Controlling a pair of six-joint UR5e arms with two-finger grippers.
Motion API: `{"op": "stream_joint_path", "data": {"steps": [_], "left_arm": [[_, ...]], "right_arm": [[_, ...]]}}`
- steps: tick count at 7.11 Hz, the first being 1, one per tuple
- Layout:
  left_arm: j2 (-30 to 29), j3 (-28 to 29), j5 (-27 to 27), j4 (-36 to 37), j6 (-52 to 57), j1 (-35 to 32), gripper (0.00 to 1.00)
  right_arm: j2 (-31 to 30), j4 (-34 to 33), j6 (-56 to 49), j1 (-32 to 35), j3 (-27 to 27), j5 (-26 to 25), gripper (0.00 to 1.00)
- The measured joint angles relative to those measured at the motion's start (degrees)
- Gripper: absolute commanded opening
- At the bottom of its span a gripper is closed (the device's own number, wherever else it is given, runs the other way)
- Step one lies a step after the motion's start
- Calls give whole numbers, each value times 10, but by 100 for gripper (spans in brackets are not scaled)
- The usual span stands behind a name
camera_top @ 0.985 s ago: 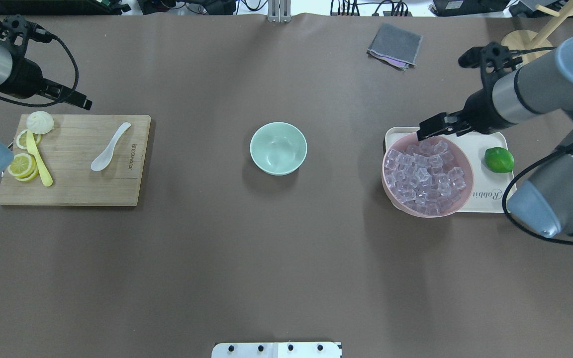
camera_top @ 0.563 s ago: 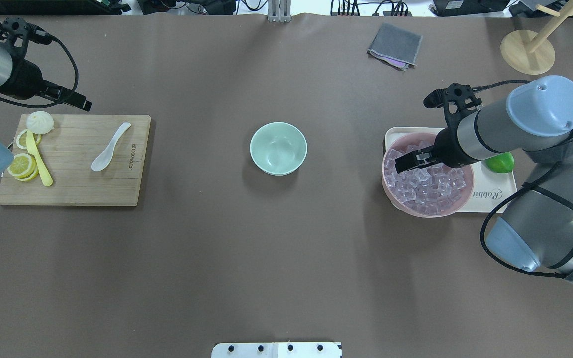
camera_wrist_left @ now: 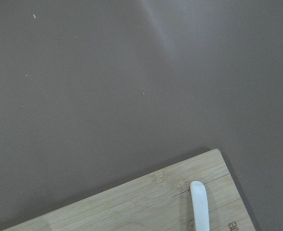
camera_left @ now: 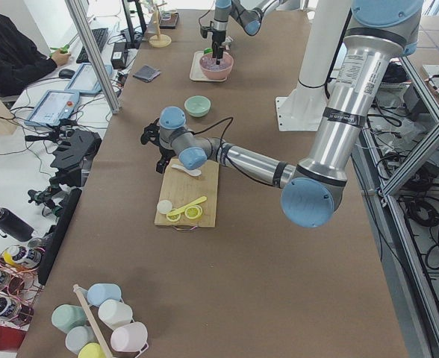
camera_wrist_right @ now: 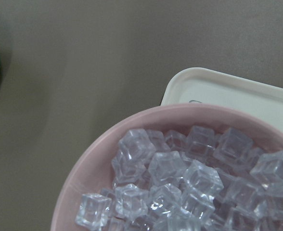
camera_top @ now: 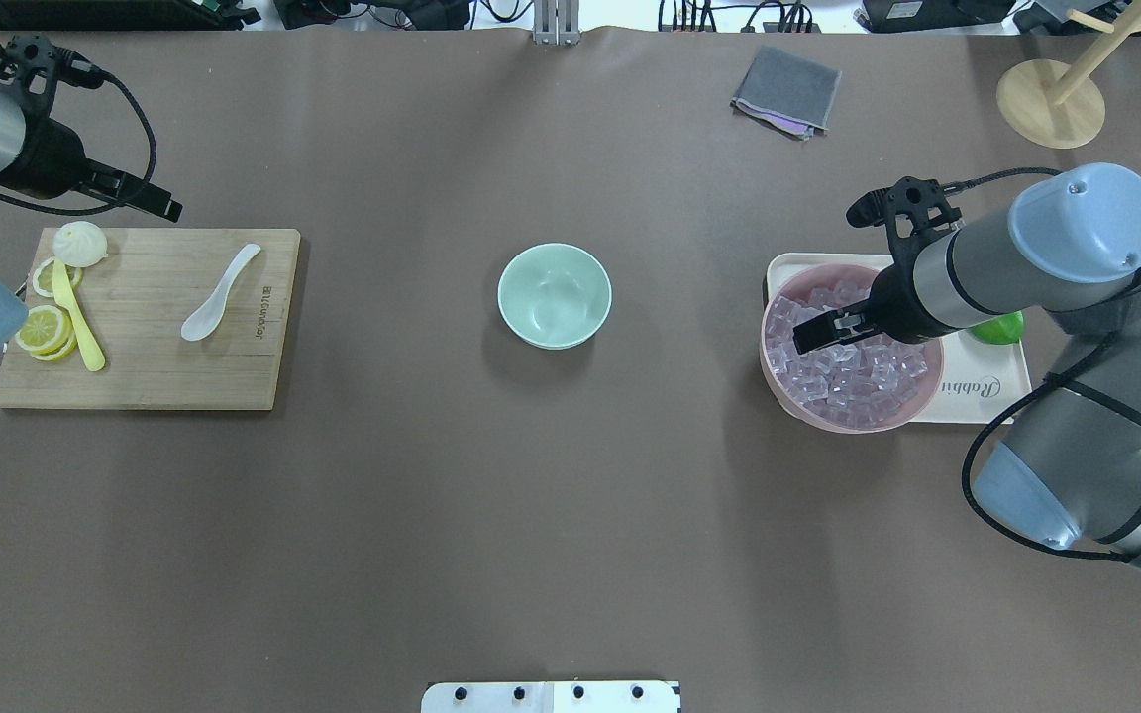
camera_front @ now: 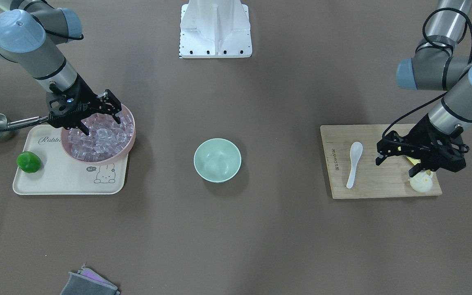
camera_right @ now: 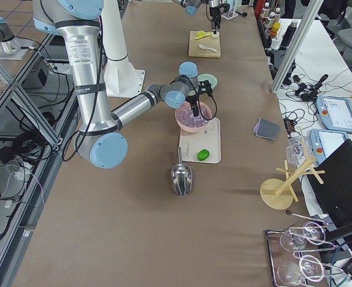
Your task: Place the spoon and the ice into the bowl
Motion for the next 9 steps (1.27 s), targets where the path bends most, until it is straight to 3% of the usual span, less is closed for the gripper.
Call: {"op": "stream_joint_path", "data": {"steps": [3, 4, 5, 6, 7, 8, 9], "left_arm": [[0, 2, -1, -1, 0, 0, 98], [0, 1, -1, -1, 0, 0, 98], [0, 1, -1, -1, 0, 0, 98], [-1, 1, -1, -1, 0, 0, 98], [-1, 1, -1, -1, 0, 0, 98], [-1, 1, -1, -1, 0, 0, 98], [-1, 1, -1, -1, 0, 0, 98]], "right_arm": [[0, 0, 0, -5, -15, -2, 93], [1, 0, 2, -8, -19, -4, 87], [1, 0, 4, -10, -20, -4, 63], [1, 0, 7, -11, -20, -4, 33], [1, 0, 7, -11, -20, -3, 15], [1, 0, 7, -11, -20, -1, 1], [1, 0, 5, -11, -19, -2, 0]]}}
